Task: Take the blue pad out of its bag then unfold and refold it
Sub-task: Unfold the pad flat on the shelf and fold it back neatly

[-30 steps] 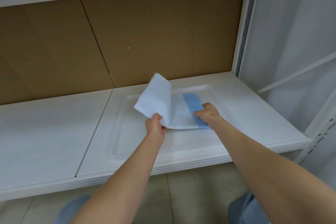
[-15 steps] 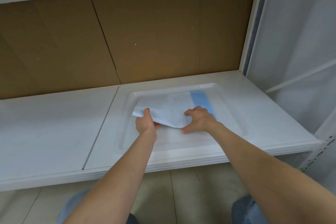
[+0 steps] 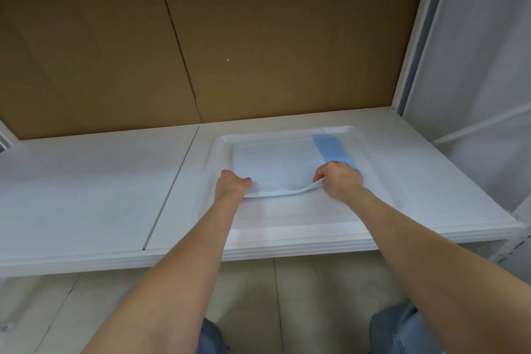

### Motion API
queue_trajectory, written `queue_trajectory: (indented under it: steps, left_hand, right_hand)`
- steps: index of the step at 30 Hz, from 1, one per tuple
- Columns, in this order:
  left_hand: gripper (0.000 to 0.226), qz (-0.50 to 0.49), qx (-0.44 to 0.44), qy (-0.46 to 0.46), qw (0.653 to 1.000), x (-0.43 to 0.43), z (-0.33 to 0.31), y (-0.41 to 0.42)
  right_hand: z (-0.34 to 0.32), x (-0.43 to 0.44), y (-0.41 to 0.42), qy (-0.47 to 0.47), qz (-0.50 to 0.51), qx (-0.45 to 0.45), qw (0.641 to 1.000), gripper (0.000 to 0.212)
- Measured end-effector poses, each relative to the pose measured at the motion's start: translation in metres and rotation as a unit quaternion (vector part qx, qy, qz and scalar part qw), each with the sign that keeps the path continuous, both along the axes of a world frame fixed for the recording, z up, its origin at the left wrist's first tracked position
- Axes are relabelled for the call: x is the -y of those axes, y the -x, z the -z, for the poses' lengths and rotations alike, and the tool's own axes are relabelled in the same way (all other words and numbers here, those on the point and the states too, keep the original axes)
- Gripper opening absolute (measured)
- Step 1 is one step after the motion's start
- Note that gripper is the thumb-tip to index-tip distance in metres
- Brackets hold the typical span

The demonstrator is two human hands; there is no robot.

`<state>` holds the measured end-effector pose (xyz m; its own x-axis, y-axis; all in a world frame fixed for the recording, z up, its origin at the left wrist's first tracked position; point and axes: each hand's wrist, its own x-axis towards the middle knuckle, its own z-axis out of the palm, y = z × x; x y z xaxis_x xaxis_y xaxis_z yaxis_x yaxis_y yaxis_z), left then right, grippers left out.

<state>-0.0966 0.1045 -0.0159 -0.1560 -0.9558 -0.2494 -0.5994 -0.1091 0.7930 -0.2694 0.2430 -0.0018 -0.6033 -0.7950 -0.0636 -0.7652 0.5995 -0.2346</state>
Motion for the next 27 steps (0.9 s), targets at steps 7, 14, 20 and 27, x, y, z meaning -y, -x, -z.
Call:
queue_trajectory:
  steps: [7, 14, 20, 27]
  left_hand:
    - [0.057, 0.028, -0.005, 0.007, 1.000, 0.013, -0.011, 0.007]
    - [0.058, 0.030, -0.059, 0.026, 0.997, 0.028, -0.017, 0.020]
    - [0.044, 0.035, -0.207, -0.081, 0.974, 0.034, -0.025, 0.028]
    - [0.029, 0.138, -0.256, -0.128, 0.948, 0.030, -0.043, 0.031]
  right_hand:
    - [0.001, 0.005, 0.010, 0.023, 0.039, 0.008, 0.999, 0.040]
    - [0.005, 0.018, 0.020, 0.098, 0.058, 0.088, 0.990, 0.031]
    - [0.005, 0.034, 0.019, 0.243, 0.150, 0.355, 0.890, 0.053]
    - [-0.005, 0.034, 0.025, 0.327, 0.207, 0.519, 0.762, 0.073]
